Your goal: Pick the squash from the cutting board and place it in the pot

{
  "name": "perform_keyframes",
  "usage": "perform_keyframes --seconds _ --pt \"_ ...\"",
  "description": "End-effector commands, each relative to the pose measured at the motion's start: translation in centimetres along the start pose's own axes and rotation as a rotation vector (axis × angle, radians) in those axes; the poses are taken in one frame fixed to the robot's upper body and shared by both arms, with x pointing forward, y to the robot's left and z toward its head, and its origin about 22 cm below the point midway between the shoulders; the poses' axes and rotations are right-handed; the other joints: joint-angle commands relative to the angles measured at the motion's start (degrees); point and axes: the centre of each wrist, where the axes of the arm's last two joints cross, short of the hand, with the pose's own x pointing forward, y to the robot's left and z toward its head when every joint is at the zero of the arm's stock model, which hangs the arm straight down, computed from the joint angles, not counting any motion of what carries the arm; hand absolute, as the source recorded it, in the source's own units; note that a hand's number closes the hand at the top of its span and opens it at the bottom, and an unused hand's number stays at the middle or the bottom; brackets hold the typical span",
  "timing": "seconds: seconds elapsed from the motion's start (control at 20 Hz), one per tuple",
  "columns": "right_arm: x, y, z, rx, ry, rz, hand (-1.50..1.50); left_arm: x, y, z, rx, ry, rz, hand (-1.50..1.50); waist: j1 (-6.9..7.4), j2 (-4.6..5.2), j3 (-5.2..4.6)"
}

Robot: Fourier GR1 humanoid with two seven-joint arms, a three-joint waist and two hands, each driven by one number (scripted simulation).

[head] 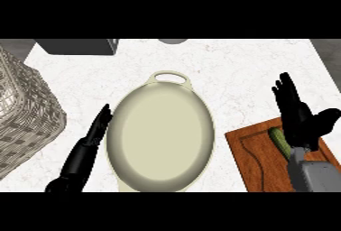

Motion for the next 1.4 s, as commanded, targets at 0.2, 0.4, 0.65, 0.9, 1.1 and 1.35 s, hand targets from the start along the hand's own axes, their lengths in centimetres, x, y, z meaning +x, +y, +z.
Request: perform_keyframes --seconds 0.2,0.4,0.65,0.9,1.1,1.35 --pt "-1.6 -13.7 3.3 0.058 0.271 0.174 1.5 -0.7 8.8 0.4 0.291 0.211 -0.185 0.0 -1.57 -0.23 1.02" --pt "1.8 -17.8 3.9 -0.055 -0.103 0.72 -1.5 -2.6 9.5 2.2 0.329 0.314 -0.189 0.0 -2.79 -0.44 1.13" --pt "-4.4 -20.5 10.1 -0.033 -0.265 0.645 -1.5 -1.0 11.4 0.4 0.324 0.336 -0.186 0.0 -1.86 -0.43 1.06" --pt "-0.2 -25.1 9.4 0.085 -0.157 0.707 -1.5 -1.1 11.0 0.2 0.299 0.326 -0.186 0.0 -0.66 -0.42 0.85" --pt "2.3 -23.3 6.6 0.196 -0.055 0.784 -1.5 -1.7 11.5 -0.7 0.297 0.32 -0.198 0.0 -0.44 -0.32 0.8" --pt "6.3 -19.9 3.7 0.348 0.045 0.901 -1.5 -1.1 12.3 0.4 0.29 0.329 -0.198 0.0 0.08 -0.41 0.77"
